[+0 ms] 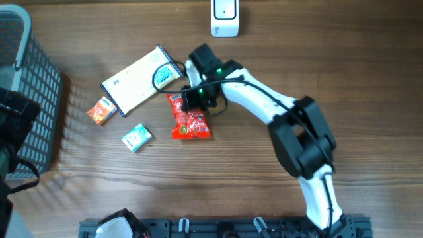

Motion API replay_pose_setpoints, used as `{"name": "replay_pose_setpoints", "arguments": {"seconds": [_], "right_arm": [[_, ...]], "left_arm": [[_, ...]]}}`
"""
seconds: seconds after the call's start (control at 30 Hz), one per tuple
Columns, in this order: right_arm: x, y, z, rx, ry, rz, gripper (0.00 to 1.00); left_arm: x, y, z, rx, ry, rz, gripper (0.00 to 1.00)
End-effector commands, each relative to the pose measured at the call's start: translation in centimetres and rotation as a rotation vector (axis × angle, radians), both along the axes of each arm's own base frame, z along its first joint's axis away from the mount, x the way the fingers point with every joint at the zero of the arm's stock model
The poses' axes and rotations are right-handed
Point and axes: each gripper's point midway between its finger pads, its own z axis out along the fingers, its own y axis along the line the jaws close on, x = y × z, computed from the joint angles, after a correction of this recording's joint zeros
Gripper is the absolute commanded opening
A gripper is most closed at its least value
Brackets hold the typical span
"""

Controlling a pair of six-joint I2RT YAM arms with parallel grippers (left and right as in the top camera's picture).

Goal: Scan the item barcode
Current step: 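Lift the red bag and turn it to show its barcode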

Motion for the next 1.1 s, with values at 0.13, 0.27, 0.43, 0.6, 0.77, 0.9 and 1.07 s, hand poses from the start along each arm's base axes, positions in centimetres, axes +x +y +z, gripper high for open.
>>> {"name": "replay_pose_setpoints", "arguments": {"seconds": [0.13, 0.27, 0.43, 0.6, 0.77, 0.9, 1.07], "right_arm": [[-1.5, -0.5, -3.2, -0.028, 0.099, 0.009, 0.04], [-0.4, -0.8, 1.8, 0.025, 0.006, 0.02, 0.04], [0.3, -0.9, 8.6, 0.087, -0.144, 0.027, 0.04], [-1.5, -0.6, 7.7, 0.063, -0.101, 0.055, 0.04], [-5.3, -0.1, 2.4, 0.021, 0.03, 0.052, 0.04], [-7.1, -1.0, -1.4, -0.02, 0.116, -0.03, 0.04], [-6.3, -3.8, -3.4, -0.148, 0.088, -0.109, 0.04]], "left_arm": [[0.0, 0.0, 0.1, -0.006, -0.012, 0.01, 1.0], [0.0, 0.0, 0.1, -0.006, -0.012, 0.01, 1.0], [0.0, 0.0, 0.1, -0.006, -0.012, 0.01, 1.0], [0.0, 0.0, 0.1, -0.006, -0.012, 0.01, 1.0], [0.0, 0.0, 0.1, -0.006, -0.012, 0.01, 1.0], [0.0, 0.0, 0.1, -0.006, -0.012, 0.01, 1.0], [0.0, 0.0, 0.1, -0.006, -0.012, 0.01, 1.0]]}}
